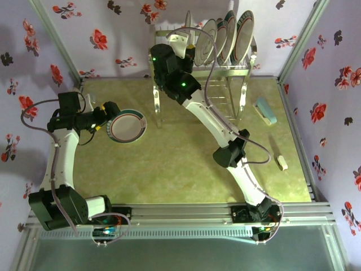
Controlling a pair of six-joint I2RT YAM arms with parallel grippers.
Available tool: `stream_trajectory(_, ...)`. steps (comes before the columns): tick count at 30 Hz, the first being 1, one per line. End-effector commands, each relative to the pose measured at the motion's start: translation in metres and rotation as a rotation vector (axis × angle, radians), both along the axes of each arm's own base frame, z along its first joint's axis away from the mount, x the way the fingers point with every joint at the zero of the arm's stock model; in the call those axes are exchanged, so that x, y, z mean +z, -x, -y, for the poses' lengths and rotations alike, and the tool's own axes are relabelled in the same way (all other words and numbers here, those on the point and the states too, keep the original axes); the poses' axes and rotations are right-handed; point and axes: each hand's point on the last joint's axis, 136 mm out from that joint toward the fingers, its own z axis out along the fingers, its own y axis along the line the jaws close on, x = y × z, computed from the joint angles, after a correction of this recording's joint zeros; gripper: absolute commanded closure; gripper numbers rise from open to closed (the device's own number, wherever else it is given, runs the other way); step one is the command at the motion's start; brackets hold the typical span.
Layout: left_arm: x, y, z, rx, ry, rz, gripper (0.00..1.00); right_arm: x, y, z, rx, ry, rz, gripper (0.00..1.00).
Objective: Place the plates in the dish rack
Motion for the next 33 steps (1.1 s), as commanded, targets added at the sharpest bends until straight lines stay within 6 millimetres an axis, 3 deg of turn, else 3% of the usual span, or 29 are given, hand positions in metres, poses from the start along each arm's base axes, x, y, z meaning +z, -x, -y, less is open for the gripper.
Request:
stream_trajectory(1,0.001,0.003,0.006,-0.02,0.017,0.003,0.0,0.028,0.015,0.012,-0.016,-0.051,0.049,0.82)
stream_trajectory(23,0.005,0.007,0.007,-0.01,0.027,0.005,0.0,0.067,0.043,0.053,-0.039,-0.097,0.084,0.78)
stream_trajectory(33,0.005,0.006,0.004,0.004,0.017,-0.005,0.0,0.096,0.072,0.081,0.044,-0.192,0.119,0.71)
